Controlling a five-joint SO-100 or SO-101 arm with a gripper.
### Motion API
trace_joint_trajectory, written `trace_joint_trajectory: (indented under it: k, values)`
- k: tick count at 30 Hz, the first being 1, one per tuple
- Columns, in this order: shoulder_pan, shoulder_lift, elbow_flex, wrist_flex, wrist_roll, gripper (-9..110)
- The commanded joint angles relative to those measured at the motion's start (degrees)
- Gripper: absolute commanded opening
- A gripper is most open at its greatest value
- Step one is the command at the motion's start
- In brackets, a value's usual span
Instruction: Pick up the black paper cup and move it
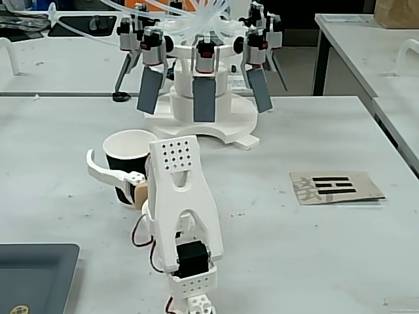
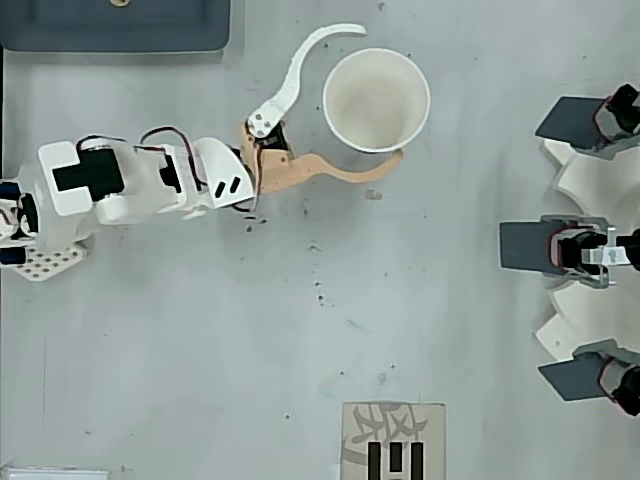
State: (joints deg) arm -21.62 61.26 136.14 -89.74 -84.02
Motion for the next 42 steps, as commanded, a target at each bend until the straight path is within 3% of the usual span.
trace_joint_trajectory:
  k: [1,21,42]
  values:
    - [-0.44,0.26,-3.78,1.14,0.35,37]
    - [-0.44,-5.89,-11.34,5.8,-0.26,32]
    - [-0.44,-6.24,-11.43,6.06,-0.7,18]
